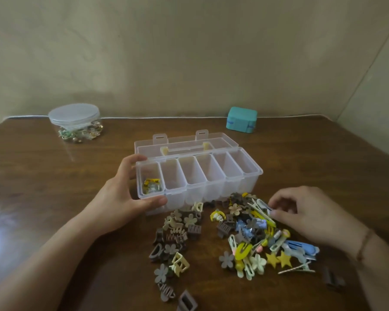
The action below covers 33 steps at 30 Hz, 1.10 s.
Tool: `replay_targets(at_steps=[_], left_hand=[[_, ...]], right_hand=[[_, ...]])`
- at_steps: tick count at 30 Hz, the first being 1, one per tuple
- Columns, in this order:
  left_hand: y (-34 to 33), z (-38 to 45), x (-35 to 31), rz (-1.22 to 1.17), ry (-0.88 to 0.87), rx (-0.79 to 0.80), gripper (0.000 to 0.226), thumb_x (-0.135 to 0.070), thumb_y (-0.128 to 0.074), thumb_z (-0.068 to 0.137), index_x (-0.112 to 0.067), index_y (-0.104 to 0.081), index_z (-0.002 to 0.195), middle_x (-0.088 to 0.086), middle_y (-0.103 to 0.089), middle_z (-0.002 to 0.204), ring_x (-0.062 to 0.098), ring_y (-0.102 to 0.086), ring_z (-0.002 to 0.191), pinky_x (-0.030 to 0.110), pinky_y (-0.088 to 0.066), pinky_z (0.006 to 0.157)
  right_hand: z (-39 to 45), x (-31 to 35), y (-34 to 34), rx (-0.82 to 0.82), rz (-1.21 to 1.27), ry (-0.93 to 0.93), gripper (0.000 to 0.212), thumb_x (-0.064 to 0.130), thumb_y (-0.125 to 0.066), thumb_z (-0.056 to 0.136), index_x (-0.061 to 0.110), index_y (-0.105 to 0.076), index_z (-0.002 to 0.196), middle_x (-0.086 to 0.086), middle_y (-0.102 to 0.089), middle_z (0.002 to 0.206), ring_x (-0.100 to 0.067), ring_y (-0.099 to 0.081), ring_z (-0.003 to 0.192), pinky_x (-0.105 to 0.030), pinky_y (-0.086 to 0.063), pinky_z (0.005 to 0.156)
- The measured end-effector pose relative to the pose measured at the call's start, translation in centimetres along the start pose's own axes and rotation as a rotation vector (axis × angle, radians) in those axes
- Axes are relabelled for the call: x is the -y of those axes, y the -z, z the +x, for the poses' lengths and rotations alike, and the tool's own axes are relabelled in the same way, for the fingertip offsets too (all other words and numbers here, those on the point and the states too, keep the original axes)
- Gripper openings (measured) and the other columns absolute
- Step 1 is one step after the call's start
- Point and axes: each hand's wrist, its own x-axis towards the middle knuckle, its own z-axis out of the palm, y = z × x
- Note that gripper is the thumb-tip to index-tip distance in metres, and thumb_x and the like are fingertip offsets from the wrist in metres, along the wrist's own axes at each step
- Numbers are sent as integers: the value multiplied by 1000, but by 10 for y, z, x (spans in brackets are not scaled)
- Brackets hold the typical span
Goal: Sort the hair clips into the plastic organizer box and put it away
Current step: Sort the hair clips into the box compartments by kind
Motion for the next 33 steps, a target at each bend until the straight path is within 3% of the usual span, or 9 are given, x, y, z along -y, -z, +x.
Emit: replay_targets(at_steps=[3,6,9,12,17,21,23,28,33], left_hand=[[-1,1,2,0,-4,18,94,-65,-76,55,-48,-26,134,-19,-49,129,-1,-52,110,25,-39,95],[0,3,6,-15,-7,36,95,-76,-75,54,-54,-25,131,-26,-49,127,-1,-55,112,24,-41,96],[1,3,9,-16,-21,50,95,-78,-74,49,-59,-24,128,-37,-48,120,-9,-53,113,24,-41,97],[1,3,10,-5,-31,60,93,-75,-76,50,-63,-23,126,-39,-47,120,-5,-52,117,29,-41,103],[0,4,14,4,-24,44,97,-76,-77,52,-61,-23,130,-18,-55,136,14,-55,125,49,-44,107],[0,4,15,12,-27,42,98,-76,-77,52,-57,-24,132,-14,-56,137,16,-54,126,49,-43,106],[0,5,16,13,-27,43,99,-77,-77,53,-56,-23,133,-14,-56,137,16,-53,127,49,-42,107],[1,5,16,13,-26,44,101,-79,-75,51,-56,-23,134,-15,-55,138,14,-53,128,49,-40,109],[1,4,14,-5,-33,54,104,-81,-74,47,-54,-24,134,-16,-55,135,9,-54,125,46,-41,109]], right_hand=[[-3,-3,15,2,-36,5,10,35,-71,83,42,-66,79,17,-67,74,-1,-61,68,-18,-47,58],[-4,8,37,-25,136,96,10,31,-75,78,40,-70,80,20,-68,74,0,-61,67,-17,-45,57],[12,50,41,-144,306,282,11,30,-76,75,35,-72,84,16,-70,77,-1,-63,69,-12,-46,60],[36,102,18,-162,375,387,6,29,-74,78,29,-70,82,12,-70,77,-3,-63,70,-13,-49,60],[61,143,-29,-148,143,443,6,34,-65,87,29,-65,83,14,-63,77,1,-54,69,-18,-43,62],[53,138,-25,-104,113,480,8,36,-62,89,30,-67,86,17,-61,80,2,-51,75,-15,-37,64],[47,127,-9,-163,159,492,6,33,-65,86,28,-69,84,19,-62,79,0,-54,75,-13,-38,64],[21,66,30,-324,189,389,6,20,-72,81,26,-72,82,16,-66,70,4,-59,70,-5,-41,60],[-5,8,17,-73,29,104,16,30,-76,78,42,-67,75,31,-64,76,0,-60,70,-13,-45,55]])
